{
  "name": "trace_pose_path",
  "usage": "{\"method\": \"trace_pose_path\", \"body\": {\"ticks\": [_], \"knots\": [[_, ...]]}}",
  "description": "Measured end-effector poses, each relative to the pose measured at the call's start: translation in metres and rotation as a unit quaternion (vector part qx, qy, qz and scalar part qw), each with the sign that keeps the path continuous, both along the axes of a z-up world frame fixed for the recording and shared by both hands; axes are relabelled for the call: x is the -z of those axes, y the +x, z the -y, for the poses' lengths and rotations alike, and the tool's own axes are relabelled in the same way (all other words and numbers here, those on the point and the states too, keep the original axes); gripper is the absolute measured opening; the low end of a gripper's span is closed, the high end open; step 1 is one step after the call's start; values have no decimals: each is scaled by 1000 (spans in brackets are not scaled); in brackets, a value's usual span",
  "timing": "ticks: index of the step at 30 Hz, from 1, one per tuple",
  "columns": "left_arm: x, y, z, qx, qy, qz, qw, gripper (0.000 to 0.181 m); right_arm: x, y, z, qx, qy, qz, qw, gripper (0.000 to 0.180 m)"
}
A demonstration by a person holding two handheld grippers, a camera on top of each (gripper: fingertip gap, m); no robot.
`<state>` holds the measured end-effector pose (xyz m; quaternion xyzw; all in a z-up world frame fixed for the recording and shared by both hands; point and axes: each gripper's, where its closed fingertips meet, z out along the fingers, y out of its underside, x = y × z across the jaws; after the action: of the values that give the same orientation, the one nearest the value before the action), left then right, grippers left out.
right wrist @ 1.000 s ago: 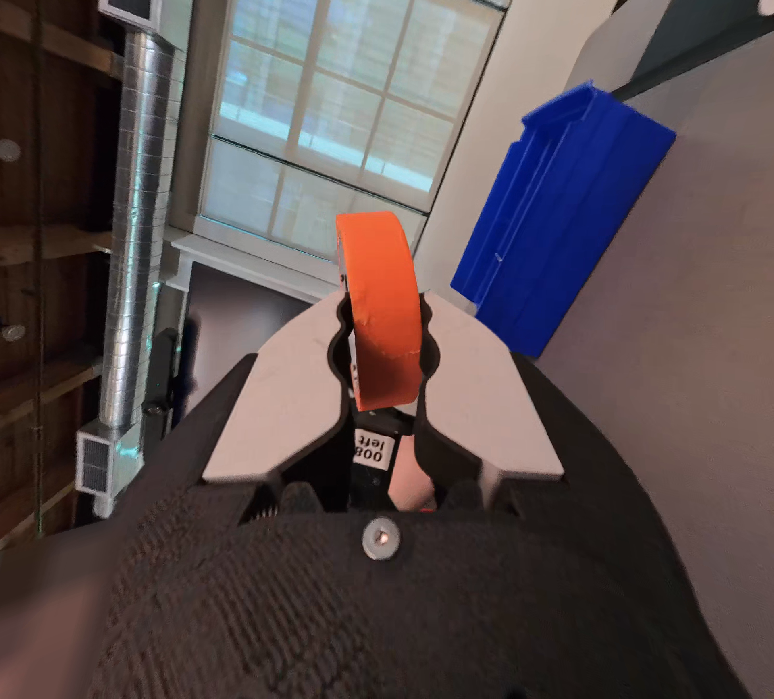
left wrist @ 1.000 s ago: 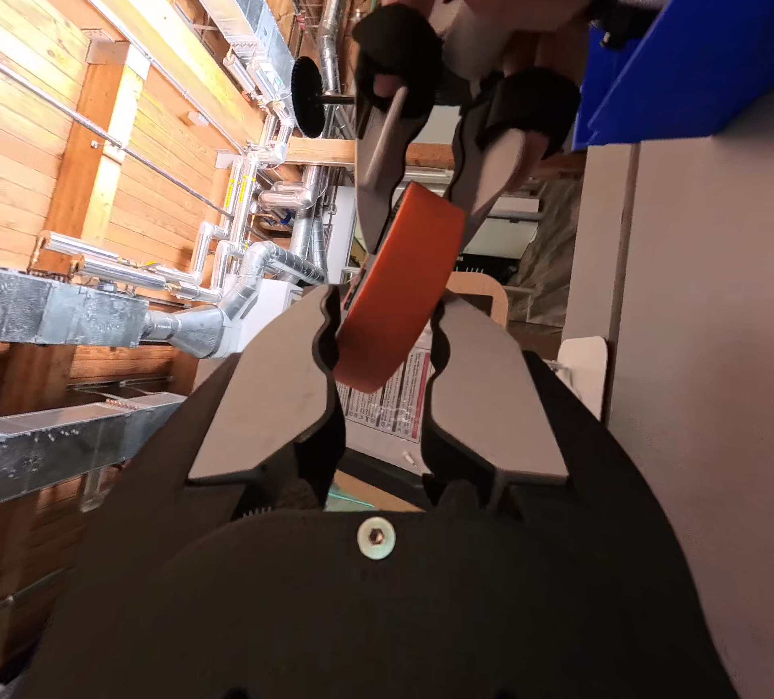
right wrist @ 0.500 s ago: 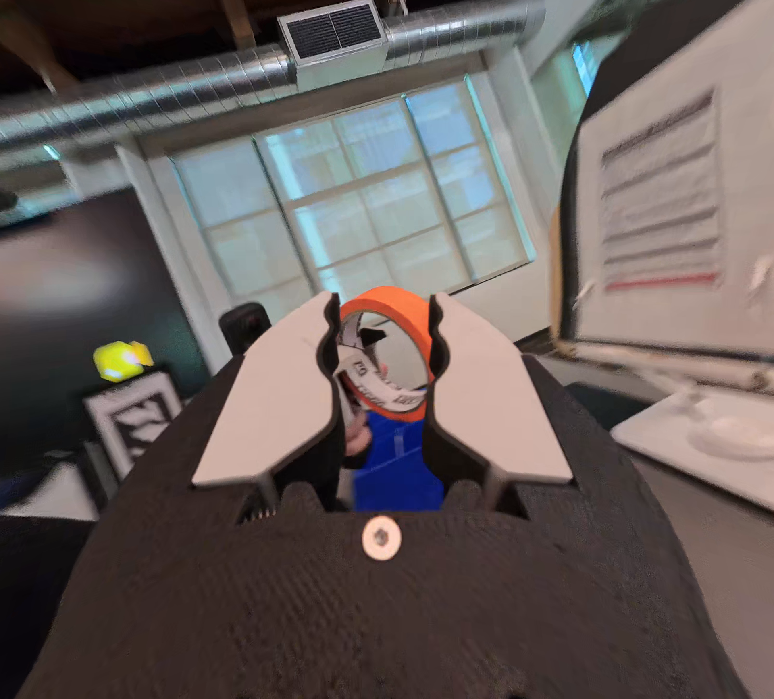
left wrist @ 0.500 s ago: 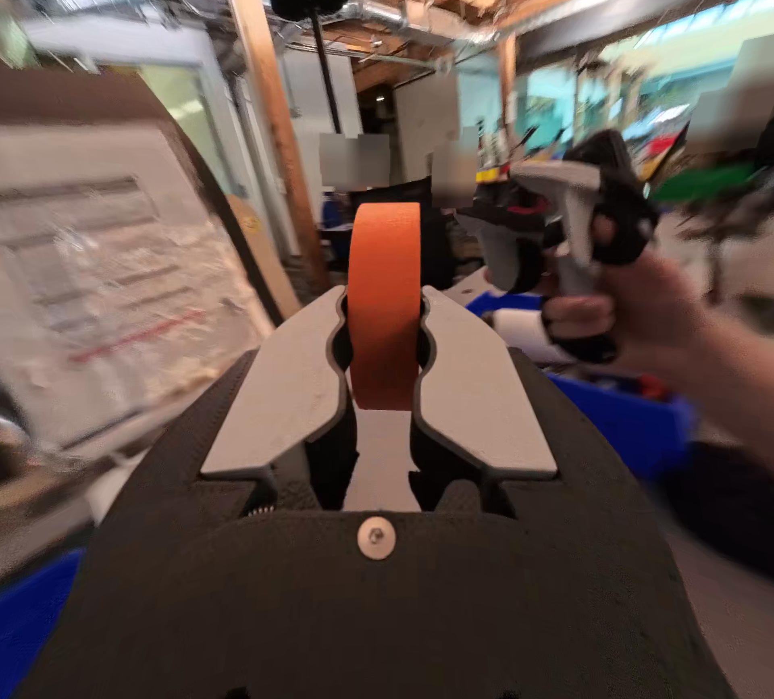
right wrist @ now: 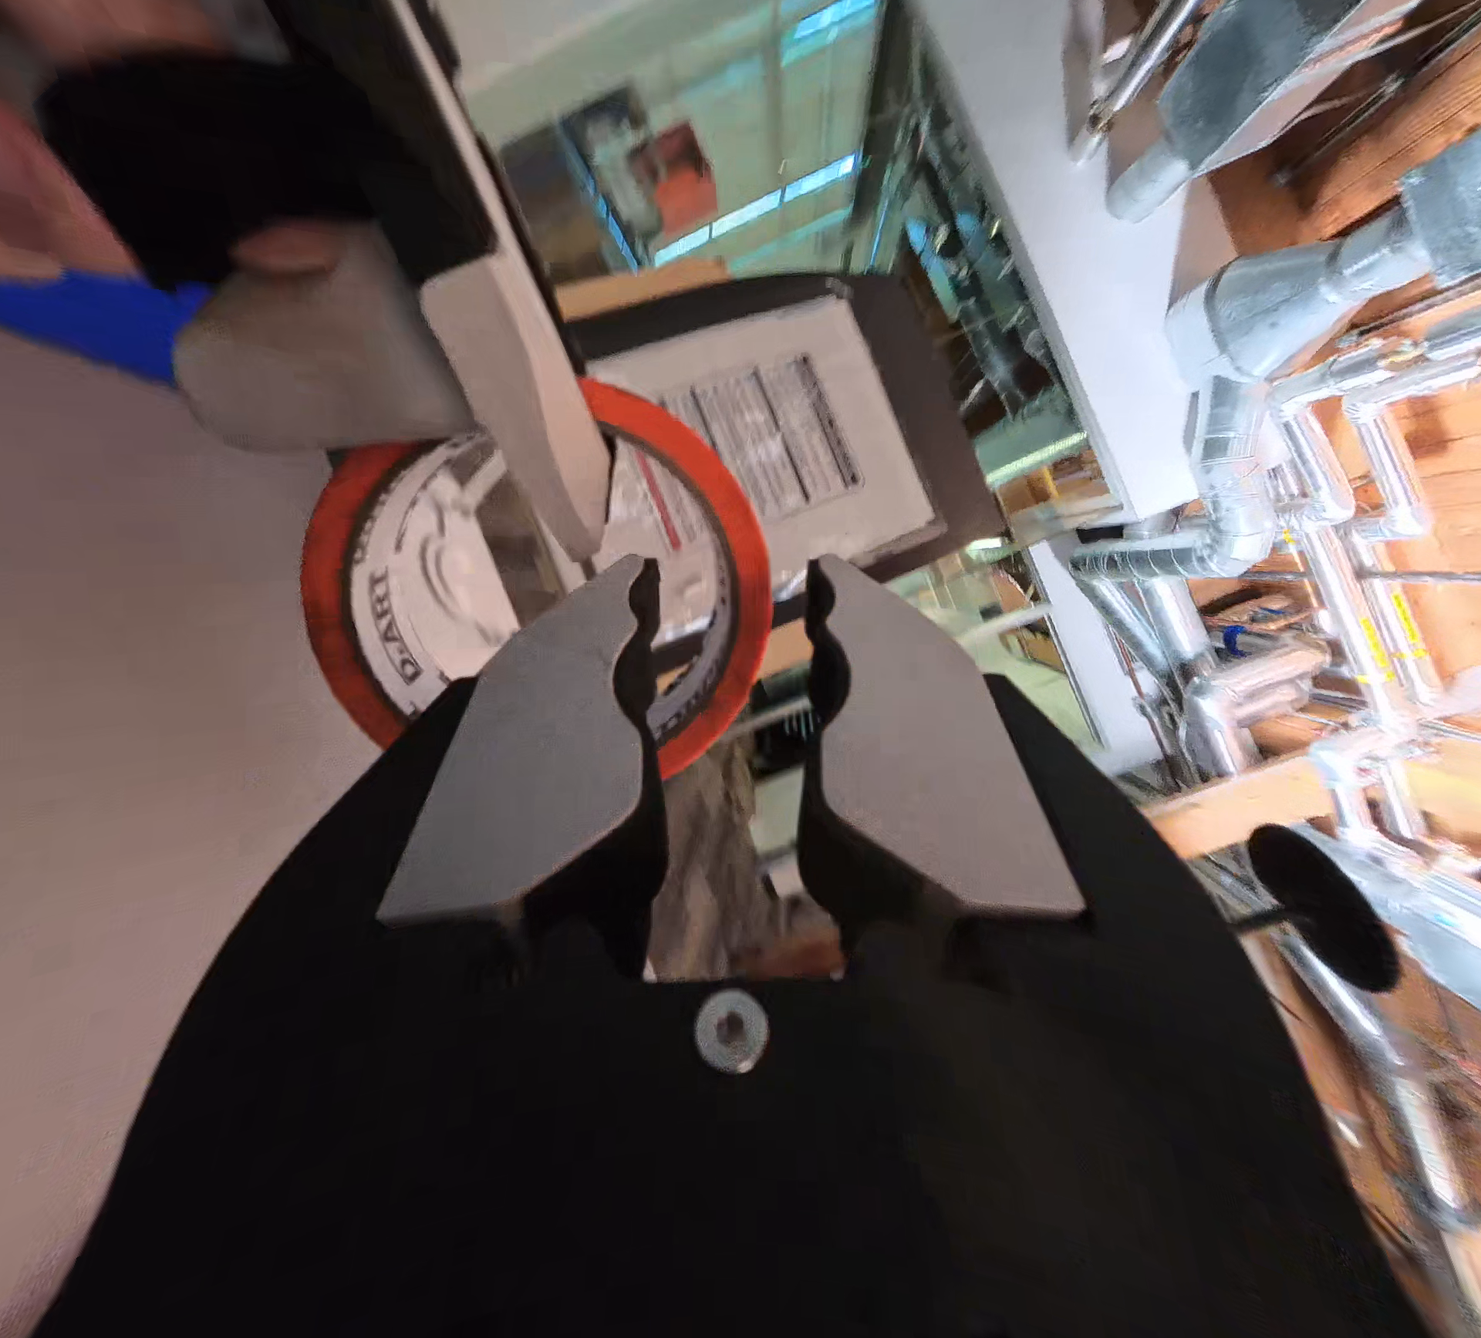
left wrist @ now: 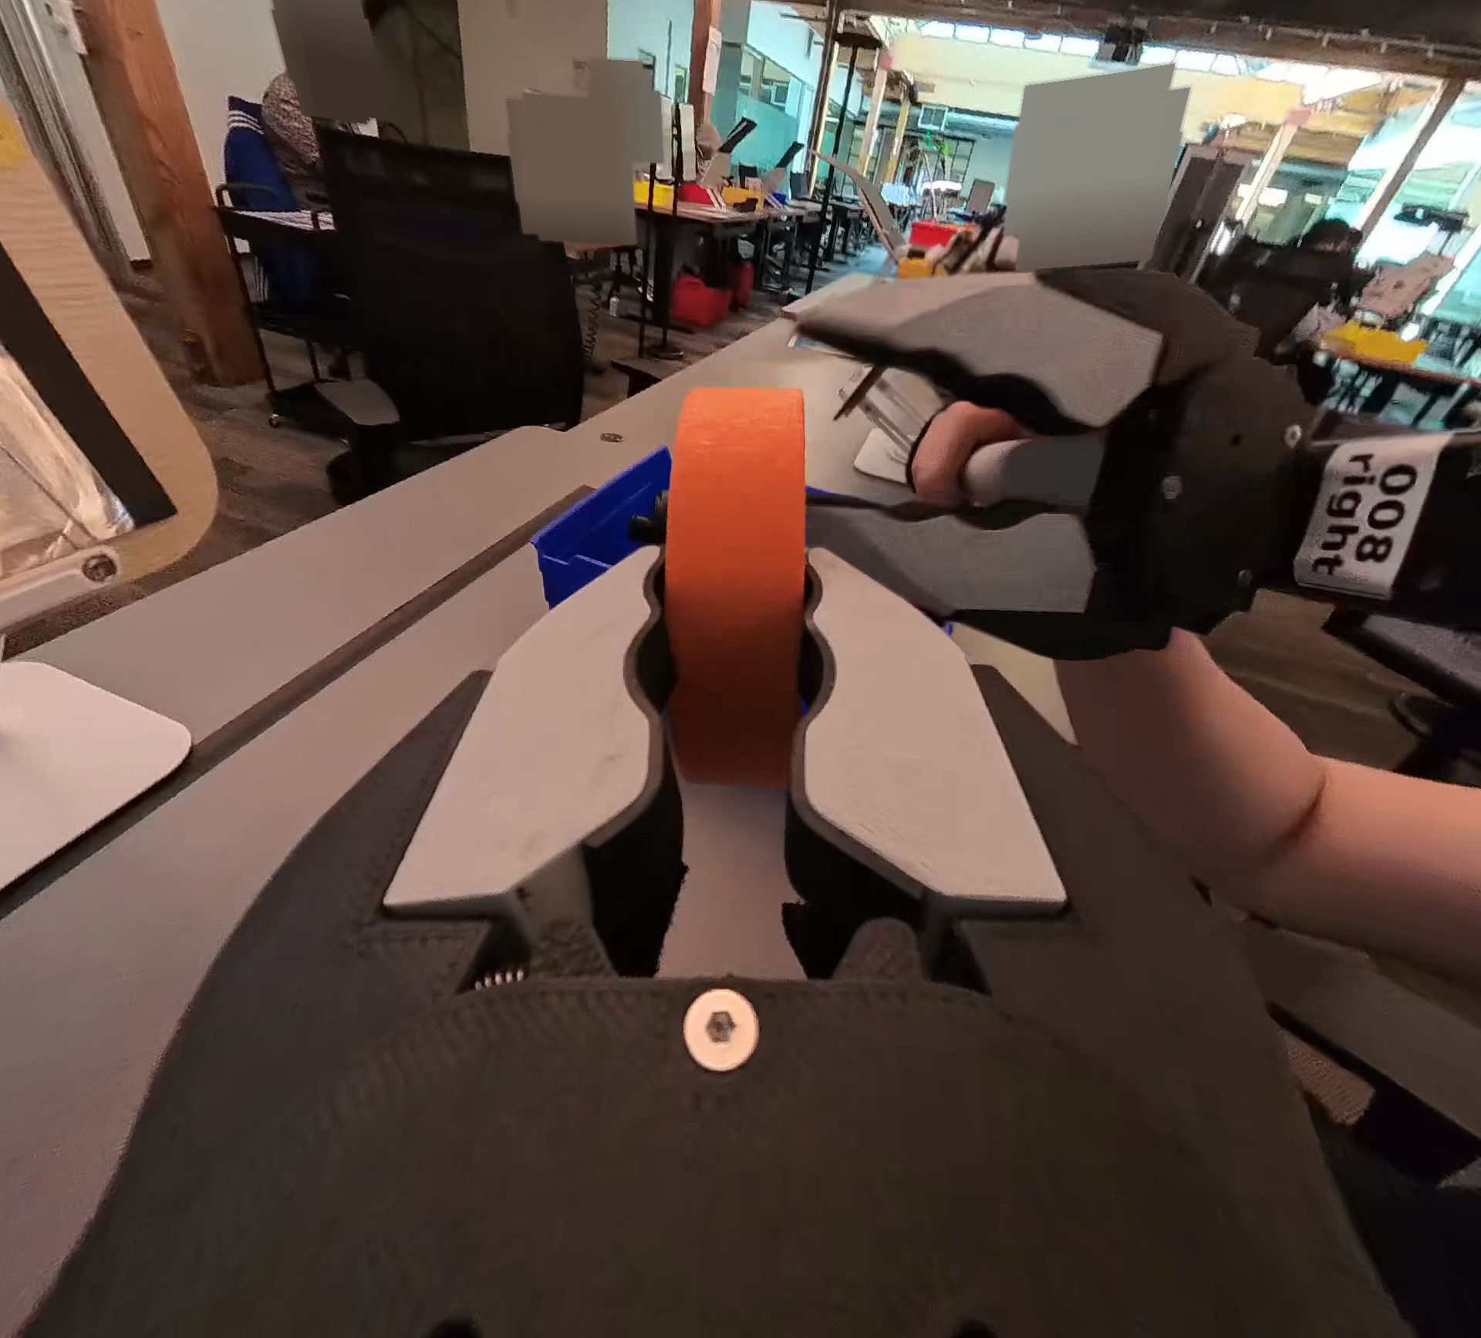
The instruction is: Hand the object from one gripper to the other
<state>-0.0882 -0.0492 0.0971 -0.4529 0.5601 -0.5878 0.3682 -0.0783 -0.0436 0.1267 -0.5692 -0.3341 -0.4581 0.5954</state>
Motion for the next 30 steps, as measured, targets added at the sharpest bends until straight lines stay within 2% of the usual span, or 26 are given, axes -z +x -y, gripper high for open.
{"method": "trace_pose_path", "body": {"ticks": [1, 3, 5, 6, 8, 9, 13, 16, 19, 20, 22, 25, 28, 30], "knots": [[3, 0, 6, 9, 21, -3, 1000, 27, 4, 4, -3, 23, -7, 8, 1000, 32], [15, 3, 11, 4, 77, -24, 997, 26, 9, 12, -6, 49, -19, 17, 998, 12], [16, 5, 6, -25, 104, -21, 994, 27, 19, 18, -9, 52, -56, -21, 997, 11], [11, 5, 3, -37, 105, -10, 994, 33, 22, 23, -11, 51, -68, -76, 993, 11], [0, 2, -4, -55, 100, 4, 993, 68, 23, 36, -13, 43, -82, -201, 975, 12], [-4, 0, -9, -66, 95, 8, 993, 75, 25, 43, -13, 39, -89, -262, 960, 11], [-22, -8, -28, -115, 69, 41, 990, 78, 40, 86, -4, 73, -122, -477, 867, 11], [-23, -8, -27, -113, 76, 47, 990, 75, 65, 103, 4, 75, -180, -613, 766, 11], [-8, -4, -10, -77, 132, 25, 988, 64, 77, 93, 11, -5, -250, -714, 654, 11], [2, -1, 1, -48, 141, 6, 989, 63, 76, 90, 11, -34, -259, -734, 627, 11], [18, 3, 26, 17, 125, -22, 992, 65, 73, 86, 10, -75, -264, -756, 594, 11], [22, 7, 53, 81, 79, -1, 994, 58, 68, 65, 8, -147, -294, -775, 540, 11], [15, 10, 55, 67, 83, 56, 993, 49, 63, 40, 5, -210, -325, -787, 480, 11], [10, 7, 53, 34, 159, 109, 981, 45, 66, 26, 1, -229, -346, -788, 454, 11]]}}
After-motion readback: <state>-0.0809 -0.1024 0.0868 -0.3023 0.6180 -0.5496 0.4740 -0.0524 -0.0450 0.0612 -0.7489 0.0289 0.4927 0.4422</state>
